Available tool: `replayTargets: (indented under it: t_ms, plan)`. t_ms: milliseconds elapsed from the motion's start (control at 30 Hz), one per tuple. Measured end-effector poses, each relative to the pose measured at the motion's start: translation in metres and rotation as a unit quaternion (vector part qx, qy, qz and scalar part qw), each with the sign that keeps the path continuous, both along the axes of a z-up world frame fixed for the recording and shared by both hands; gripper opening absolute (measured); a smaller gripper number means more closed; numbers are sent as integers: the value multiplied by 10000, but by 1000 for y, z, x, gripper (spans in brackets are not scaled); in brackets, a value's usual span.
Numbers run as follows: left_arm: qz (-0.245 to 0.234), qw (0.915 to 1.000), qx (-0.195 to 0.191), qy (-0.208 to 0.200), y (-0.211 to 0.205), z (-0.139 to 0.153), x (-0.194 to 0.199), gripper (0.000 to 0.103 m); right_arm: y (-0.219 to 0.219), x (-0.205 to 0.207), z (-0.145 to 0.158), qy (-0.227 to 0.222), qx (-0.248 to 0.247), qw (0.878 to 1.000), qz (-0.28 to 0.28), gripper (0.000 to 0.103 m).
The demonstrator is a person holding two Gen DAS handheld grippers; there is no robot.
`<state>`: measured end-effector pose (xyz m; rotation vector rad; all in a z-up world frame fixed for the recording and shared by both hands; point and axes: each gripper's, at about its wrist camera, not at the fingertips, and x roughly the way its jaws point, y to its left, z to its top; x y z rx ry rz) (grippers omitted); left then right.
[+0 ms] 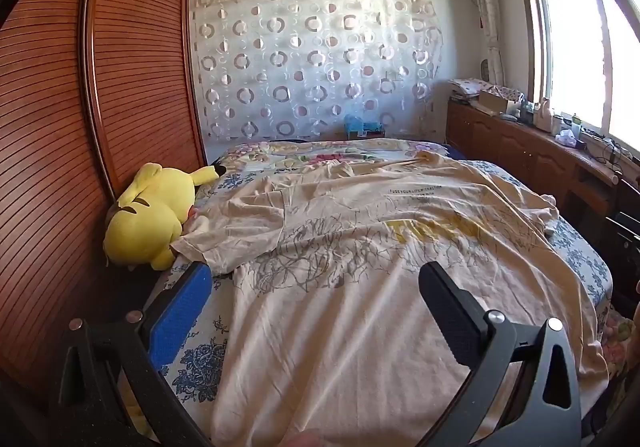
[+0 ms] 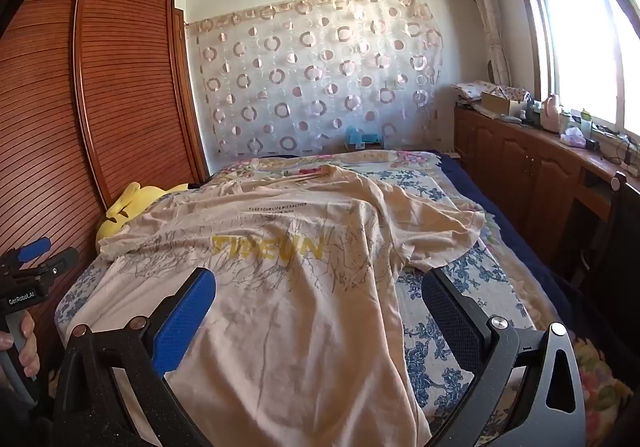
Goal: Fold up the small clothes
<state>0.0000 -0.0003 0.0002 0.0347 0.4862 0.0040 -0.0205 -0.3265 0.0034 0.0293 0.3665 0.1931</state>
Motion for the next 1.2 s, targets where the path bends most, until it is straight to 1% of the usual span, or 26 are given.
replayTargets:
  t_ms: [1200]
  plan:
    - [-17,10000,-43,-39,3,0,-1,103,0,-1,1,5,0,10000,-10,103]
